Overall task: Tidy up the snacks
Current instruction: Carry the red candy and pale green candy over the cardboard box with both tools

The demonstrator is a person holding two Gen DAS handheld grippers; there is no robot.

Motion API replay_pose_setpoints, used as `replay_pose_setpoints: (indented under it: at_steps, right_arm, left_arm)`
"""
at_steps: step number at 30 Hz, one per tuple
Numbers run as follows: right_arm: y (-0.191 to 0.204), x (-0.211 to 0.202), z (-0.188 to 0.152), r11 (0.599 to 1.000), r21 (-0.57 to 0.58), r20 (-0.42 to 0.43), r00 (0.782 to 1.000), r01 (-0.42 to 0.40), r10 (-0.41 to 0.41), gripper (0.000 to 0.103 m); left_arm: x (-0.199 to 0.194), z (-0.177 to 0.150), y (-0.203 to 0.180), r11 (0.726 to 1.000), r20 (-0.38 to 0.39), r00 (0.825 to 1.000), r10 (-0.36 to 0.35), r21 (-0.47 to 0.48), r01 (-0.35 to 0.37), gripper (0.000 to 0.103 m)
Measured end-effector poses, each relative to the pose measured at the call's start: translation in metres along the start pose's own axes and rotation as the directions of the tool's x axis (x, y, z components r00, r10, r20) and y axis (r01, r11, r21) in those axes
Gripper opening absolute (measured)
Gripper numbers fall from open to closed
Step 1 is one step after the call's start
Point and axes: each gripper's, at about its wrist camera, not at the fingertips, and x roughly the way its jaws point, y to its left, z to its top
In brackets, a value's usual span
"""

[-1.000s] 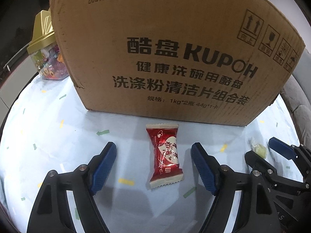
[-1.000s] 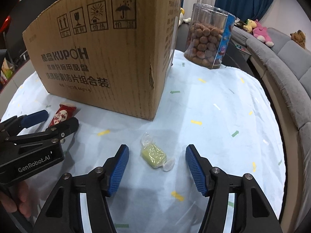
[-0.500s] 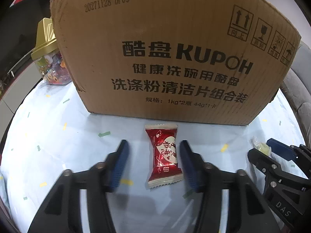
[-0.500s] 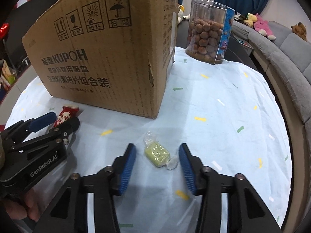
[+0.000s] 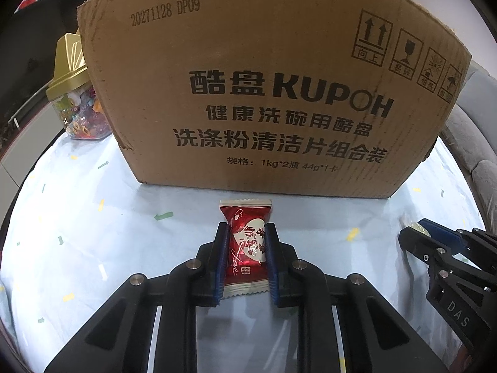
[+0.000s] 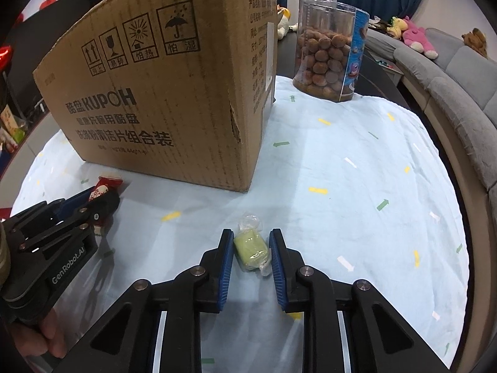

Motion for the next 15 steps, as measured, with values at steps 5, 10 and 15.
replay_pose_setpoints:
  at_steps: [5,10,15]
  right_arm:
    - [0.001,-0.004,0.000,1.000,0.001,0.010,1.000,0.007,-0.007,0.025]
    - [0.003,-0.010,0.000,1.000,-0.004,0.021,1.000,0.014,-0.014,0.025]
    - [0.006,-0.022,0.001,1.000,-0.003,0.036,0.999,0.027,-0.027,0.025]
  left_arm:
    - [0.000,0.001,0.006,1.000,-0.006,1.000,0.005,0.005,-0.005,0.022]
    - [-0.005,0.004,0.009,1.000,-0.011,1.000,0.014,0.018,-0.014,0.022]
    - [-0.018,0.009,0.012,0.999,-0.003,1.000,0.019,0.030,-0.018,0.022]
